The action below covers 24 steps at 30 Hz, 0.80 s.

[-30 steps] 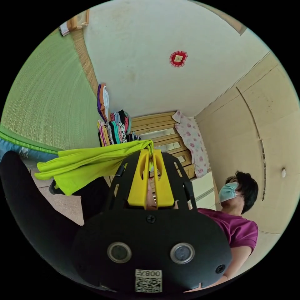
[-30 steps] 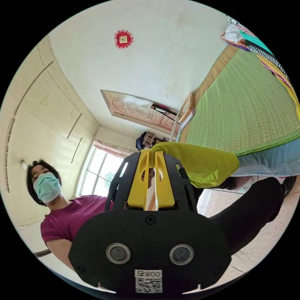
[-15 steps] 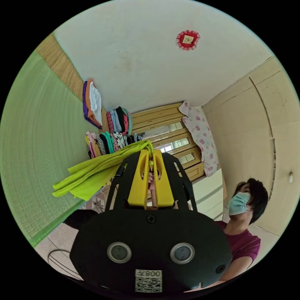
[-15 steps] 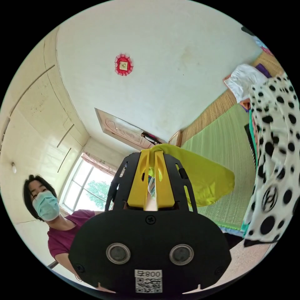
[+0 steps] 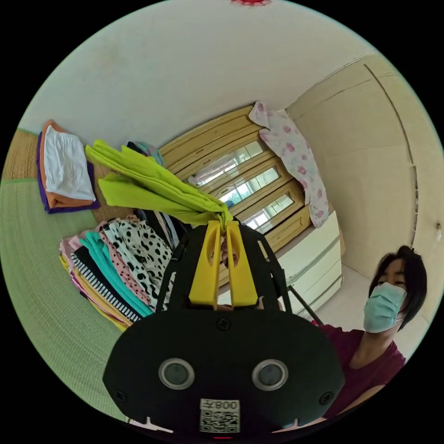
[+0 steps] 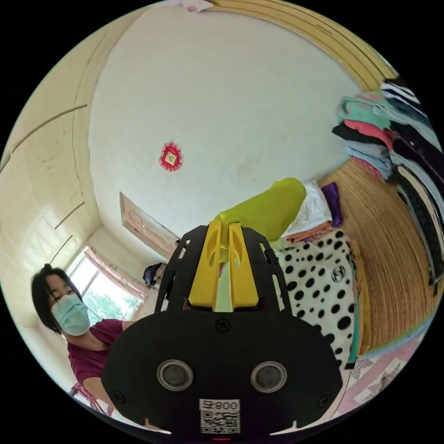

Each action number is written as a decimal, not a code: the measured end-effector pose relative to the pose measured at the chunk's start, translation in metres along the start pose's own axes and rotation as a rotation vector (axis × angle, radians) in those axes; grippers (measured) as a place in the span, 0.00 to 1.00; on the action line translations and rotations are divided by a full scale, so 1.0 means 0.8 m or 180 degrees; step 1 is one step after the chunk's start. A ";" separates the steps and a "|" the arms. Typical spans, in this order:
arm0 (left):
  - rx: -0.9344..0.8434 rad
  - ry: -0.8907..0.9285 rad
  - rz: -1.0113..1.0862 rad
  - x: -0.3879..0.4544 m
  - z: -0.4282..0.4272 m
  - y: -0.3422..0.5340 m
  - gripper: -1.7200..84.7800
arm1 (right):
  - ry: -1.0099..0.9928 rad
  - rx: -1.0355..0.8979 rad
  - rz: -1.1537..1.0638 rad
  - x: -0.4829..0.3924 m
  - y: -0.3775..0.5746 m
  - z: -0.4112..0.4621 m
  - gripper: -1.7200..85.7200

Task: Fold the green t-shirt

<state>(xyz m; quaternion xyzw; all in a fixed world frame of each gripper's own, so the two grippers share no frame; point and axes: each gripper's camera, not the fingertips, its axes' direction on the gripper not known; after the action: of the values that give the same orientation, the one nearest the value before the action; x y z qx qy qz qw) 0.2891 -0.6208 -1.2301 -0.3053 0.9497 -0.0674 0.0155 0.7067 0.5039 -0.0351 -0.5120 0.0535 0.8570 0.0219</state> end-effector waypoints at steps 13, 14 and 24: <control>-0.0811 -0.0232 -0.0177 -0.104 0.220 0.044 0.04 | -0.0048 0.0158 0.0731 0.147 0.107 -0.119 0.04; -0.0848 -0.0247 -0.0133 -0.102 0.226 0.045 0.04 | -0.0065 0.0162 0.0684 0.143 0.108 -0.126 0.04; -0.1204 -0.0529 -0.0421 -0.176 0.303 0.102 0.04 | 0.0028 0.0079 0.1062 0.188 0.159 -0.155 0.04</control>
<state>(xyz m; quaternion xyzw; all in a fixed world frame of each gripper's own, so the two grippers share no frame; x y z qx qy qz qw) 0.3736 -0.5023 -1.4832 -0.3690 0.9188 0.1365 0.0318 0.7326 0.3611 -0.2169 -0.4995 0.1484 0.8458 -0.1146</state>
